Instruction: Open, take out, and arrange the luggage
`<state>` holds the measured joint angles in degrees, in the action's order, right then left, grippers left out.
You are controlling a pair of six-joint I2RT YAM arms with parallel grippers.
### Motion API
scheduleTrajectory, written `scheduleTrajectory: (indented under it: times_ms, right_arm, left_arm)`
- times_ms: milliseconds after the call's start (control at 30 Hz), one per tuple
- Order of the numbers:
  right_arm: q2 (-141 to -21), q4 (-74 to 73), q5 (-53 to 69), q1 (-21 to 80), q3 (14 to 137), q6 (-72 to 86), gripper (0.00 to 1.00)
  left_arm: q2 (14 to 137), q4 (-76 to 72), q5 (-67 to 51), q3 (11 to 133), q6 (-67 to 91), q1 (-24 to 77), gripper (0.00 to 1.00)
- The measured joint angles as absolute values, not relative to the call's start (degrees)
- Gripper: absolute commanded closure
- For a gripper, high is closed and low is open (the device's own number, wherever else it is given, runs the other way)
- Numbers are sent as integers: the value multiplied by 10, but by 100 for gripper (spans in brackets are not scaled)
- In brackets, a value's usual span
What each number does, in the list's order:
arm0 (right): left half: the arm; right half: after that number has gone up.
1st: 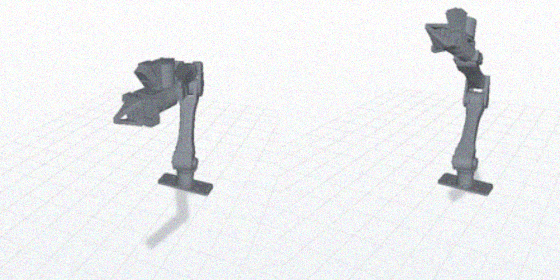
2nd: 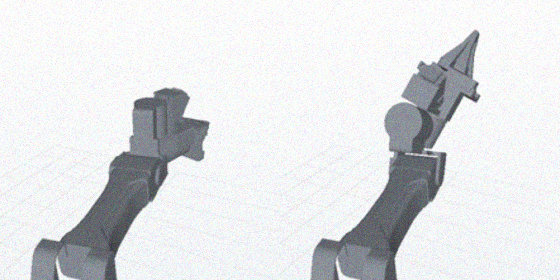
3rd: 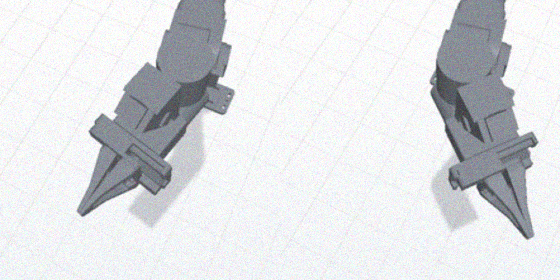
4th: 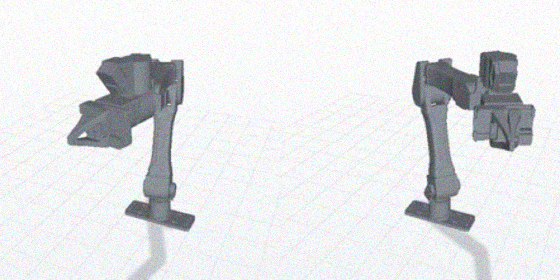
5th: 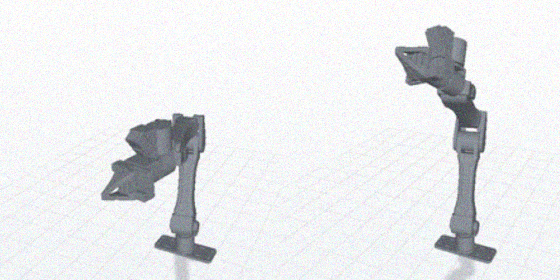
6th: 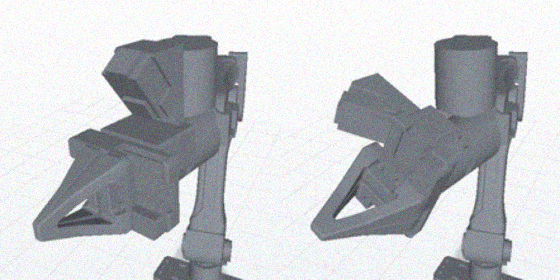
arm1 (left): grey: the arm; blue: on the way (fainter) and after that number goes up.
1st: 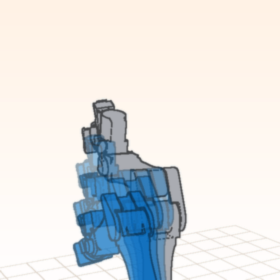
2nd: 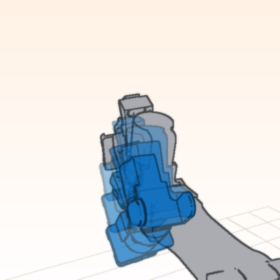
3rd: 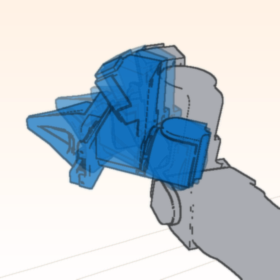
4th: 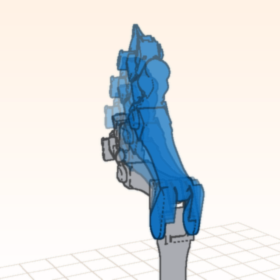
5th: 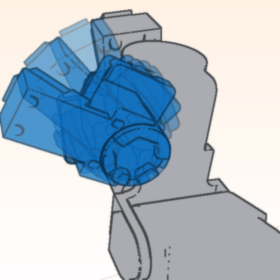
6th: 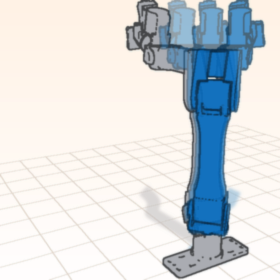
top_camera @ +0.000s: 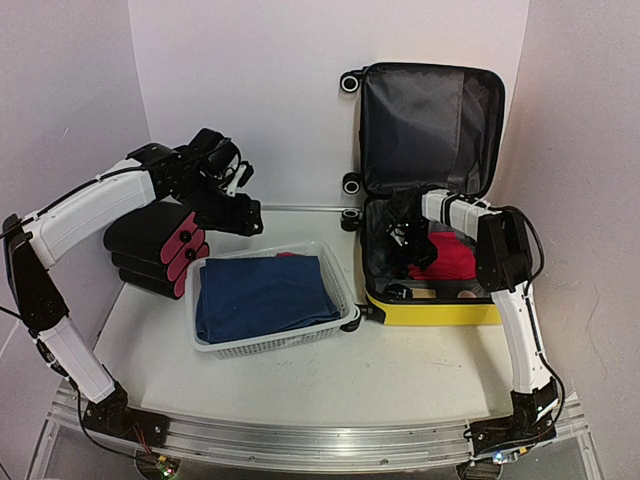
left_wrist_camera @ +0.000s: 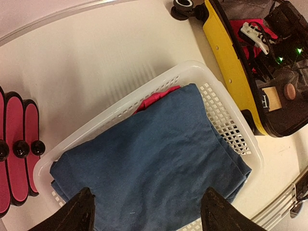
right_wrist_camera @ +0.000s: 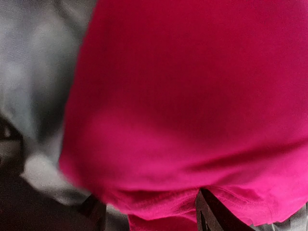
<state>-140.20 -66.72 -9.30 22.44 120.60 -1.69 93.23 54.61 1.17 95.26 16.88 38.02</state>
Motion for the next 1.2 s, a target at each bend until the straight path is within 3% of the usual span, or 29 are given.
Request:
scheduleTrajectory:
  times_ms: [33, 133, 167, 633, 867, 1200]
  right_arm:
    - [-1406, -666, -96, 224, 1206, -20, 37]
    - [-1407, -663, -99, 224, 1206, -22, 43]
    - [-1407, -662, -101, 225, 1206, -23, 45]
    - [-1401, -621, -146, 227, 1173, -38, 89]
    - [-1389, -608, -141, 226, 1158, -52, 100]
    - [-1338, -593, -54, 198, 1111, -69, 100]
  left_arm:
    - [932, 546, 12, 953, 170, 380, 21]
    - [932, 546, 14, 953, 173, 380, 2]
    - [932, 547, 16, 953, 172, 380, 1]
    - [932, 552, 27, 956, 184, 380, 1]
    - [932, 552, 27, 956, 187, 380, 1]
    - [932, 552, 27, 956, 205, 380, 0]
